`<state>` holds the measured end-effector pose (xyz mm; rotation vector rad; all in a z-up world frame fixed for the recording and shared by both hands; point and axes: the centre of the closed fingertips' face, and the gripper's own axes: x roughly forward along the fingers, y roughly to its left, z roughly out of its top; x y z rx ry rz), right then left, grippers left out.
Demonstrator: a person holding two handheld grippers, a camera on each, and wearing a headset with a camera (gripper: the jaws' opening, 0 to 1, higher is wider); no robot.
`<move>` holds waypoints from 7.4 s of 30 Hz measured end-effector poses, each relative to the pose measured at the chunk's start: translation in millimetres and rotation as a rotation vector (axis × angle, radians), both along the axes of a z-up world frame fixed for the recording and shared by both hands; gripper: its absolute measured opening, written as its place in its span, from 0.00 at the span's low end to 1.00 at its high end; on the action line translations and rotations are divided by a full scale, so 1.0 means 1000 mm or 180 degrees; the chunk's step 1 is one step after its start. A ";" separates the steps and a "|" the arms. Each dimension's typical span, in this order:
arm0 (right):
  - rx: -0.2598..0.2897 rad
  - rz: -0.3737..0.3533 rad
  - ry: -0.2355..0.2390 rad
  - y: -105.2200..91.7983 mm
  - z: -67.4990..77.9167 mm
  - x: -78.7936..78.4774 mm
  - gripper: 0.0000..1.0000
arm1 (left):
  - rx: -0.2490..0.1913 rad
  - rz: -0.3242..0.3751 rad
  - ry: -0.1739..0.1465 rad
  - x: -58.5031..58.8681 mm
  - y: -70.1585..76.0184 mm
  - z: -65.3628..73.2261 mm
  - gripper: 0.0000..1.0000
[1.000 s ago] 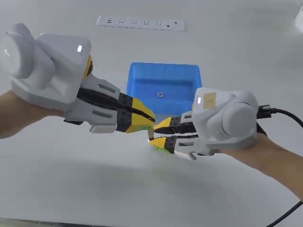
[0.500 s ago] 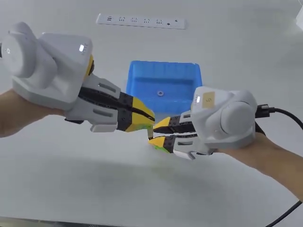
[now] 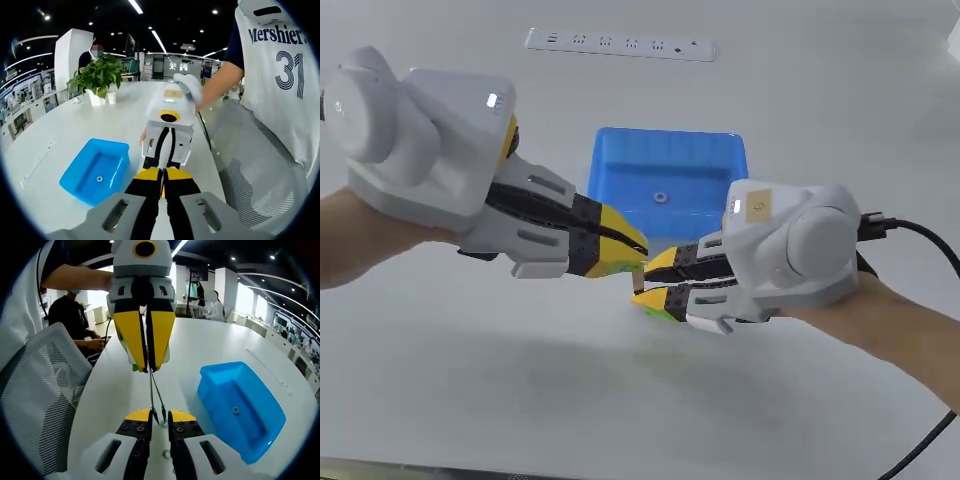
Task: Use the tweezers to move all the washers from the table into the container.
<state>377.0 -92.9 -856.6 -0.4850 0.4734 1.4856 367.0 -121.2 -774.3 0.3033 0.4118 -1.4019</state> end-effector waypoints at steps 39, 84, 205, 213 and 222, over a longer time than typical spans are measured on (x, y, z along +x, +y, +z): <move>0.0051 0.0211 -0.0270 0.002 0.041 0.009 0.09 | 0.0035 -0.0093 -0.0287 0.011 0.004 0.039 0.05; 0.0104 0.0054 -0.0525 0.003 0.072 0.090 0.09 | 0.0066 -0.0141 -0.0715 0.087 0.005 0.067 0.05; 0.0069 -0.0253 -0.0310 -0.019 0.043 0.033 0.12 | 0.0105 -0.0353 -0.0406 0.019 -0.021 0.043 0.06; 0.0060 -0.0264 -0.0226 -0.023 0.032 0.028 0.12 | 0.0090 -0.0366 -0.0321 0.018 -0.023 0.031 0.06; 0.0065 -0.0285 -0.0138 -0.026 0.022 0.026 0.12 | 0.0129 -0.0399 -0.0238 0.019 -0.024 0.017 0.06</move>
